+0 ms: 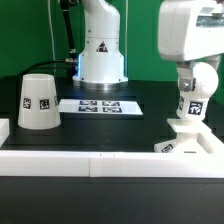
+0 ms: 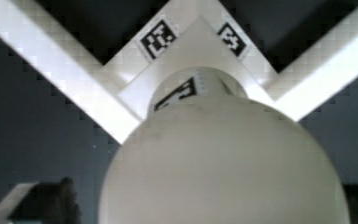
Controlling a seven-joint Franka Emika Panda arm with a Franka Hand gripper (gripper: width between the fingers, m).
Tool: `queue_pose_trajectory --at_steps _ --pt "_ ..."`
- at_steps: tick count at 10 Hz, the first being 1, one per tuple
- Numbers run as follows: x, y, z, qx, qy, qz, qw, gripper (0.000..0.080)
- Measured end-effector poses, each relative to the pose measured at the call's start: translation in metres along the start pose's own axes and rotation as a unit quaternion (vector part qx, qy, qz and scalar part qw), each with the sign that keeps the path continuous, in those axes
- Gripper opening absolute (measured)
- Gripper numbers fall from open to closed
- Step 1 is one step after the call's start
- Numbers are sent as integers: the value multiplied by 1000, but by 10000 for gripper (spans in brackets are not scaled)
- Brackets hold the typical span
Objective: Assemble lamp
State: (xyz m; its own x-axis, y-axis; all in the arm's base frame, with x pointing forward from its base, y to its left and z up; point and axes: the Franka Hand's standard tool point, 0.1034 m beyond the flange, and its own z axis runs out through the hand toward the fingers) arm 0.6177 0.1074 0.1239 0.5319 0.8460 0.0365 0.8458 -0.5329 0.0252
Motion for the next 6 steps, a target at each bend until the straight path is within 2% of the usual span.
queue_pose_trajectory --at_steps 4,6 --pt "5 -3 3 -17 -27 -210 977 699" --pt "4 0 3 -19 -26 -263 964 699"
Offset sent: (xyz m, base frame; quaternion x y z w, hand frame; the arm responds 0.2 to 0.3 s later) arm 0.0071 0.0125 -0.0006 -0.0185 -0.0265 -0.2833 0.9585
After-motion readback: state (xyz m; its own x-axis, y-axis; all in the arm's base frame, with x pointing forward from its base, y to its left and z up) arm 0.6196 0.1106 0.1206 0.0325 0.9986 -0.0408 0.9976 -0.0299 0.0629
